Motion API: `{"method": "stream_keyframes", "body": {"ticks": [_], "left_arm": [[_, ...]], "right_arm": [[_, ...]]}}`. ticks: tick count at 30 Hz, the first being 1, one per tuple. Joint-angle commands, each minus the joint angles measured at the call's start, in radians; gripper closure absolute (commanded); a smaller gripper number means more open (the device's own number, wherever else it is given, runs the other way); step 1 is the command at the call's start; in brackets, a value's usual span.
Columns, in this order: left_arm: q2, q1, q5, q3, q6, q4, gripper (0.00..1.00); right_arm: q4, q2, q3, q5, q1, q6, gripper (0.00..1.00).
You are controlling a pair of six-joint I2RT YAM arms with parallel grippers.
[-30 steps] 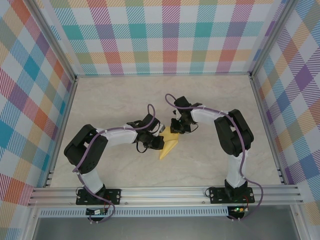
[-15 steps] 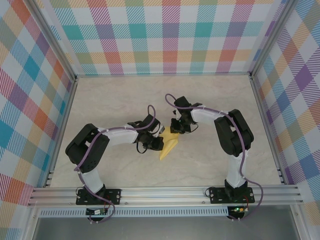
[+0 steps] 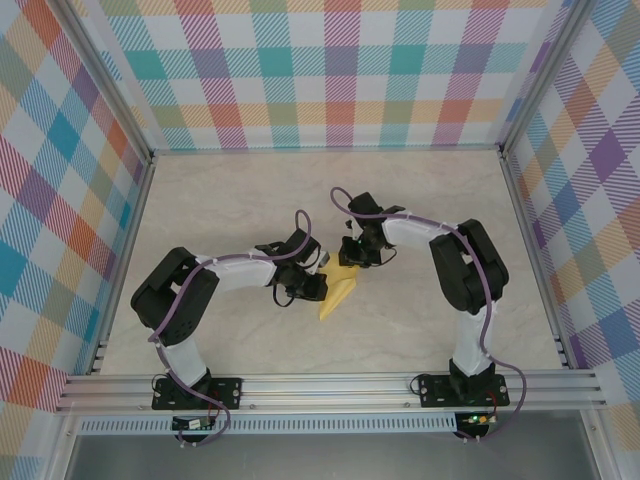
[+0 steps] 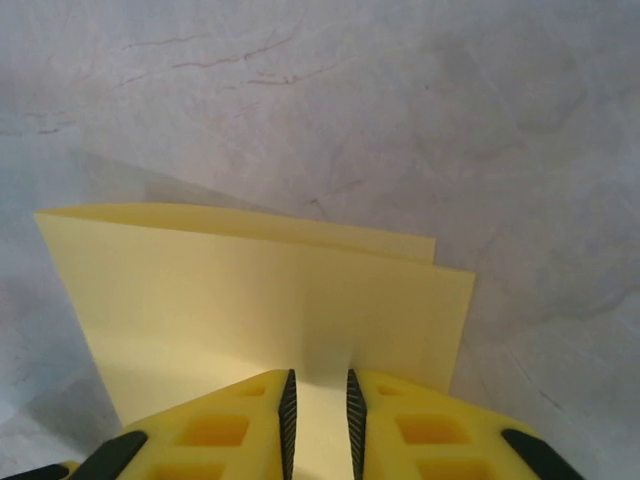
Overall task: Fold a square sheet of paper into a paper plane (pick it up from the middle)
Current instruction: Third fold the triangle at the center of the table.
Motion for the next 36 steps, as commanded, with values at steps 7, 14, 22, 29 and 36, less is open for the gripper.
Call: {"method": "stream_keyframes", "body": {"ticks": [7,14,22,29,36], "left_arm": [[0.015,0.007,0.031,0.002,0.003,-0.016,0.92],[0.018,0.007,0.036,0.005,-0.01,0.018,0.92],[0.023,0.007,0.035,0.004,-0.001,0.009,0.91],[0.019,0.007,0.036,-0.005,-0.005,0.013,0.91],[0.022,0.008,0.041,-0.004,-0.001,0.01,0.91]], "right_arm": [[0.09,-0.277,-0.201,-0.052,-0.013,0.157,0.74],[0.445,-0.406,-0.49,-0.225,0.06,0.413,0.91],[0.578,-0.365,-0.542,-0.193,0.231,0.517,0.93],[0.614,-0.352,-0.572,-0.129,0.272,0.567,0.93],[0.638,-0.369,-0.622,-0.123,0.281,0.592,0.93]]}}
